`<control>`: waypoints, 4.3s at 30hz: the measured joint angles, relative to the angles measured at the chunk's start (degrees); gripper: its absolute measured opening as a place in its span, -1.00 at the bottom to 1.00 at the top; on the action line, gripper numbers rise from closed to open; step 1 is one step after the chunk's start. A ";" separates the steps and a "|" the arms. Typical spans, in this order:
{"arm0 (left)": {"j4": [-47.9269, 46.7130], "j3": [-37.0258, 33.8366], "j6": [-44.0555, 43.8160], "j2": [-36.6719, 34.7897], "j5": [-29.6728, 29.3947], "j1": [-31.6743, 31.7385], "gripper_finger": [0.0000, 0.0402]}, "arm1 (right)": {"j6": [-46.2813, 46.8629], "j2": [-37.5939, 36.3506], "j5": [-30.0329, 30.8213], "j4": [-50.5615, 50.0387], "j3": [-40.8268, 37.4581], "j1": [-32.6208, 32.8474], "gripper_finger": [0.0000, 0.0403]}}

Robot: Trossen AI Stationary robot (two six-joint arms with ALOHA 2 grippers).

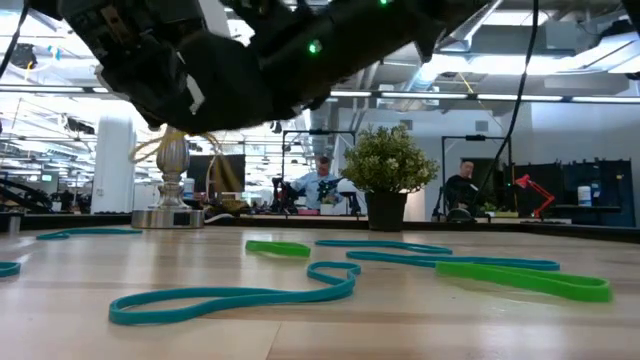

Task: Pick and place rubber bands into bin
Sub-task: Put the yellow rubber band into the yellow basket

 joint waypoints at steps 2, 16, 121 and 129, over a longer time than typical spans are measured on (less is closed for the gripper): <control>-0.69 0.02 -0.20 0.00 -0.40 -0.09 -1.00 | 0.14 -0.24 -0.15 -0.70 0.18 0.02 -0.32; 3.94 0.09 -0.03 -0.09 2.20 -0.09 -1.00 | 4.25 0.17 -4.61 -3.38 0.11 -2.83 -0.36; -6.96 0.11 -2.92 -7.21 -4.27 -0.31 -0.85 | 126.36 -13.46 -33.18 -77.20 0.05 44.74 -0.64; -6.98 0.09 -2.92 -7.21 -4.31 -0.31 -0.85 | 126.64 -13.46 -41.36 -77.29 0.05 43.21 -0.55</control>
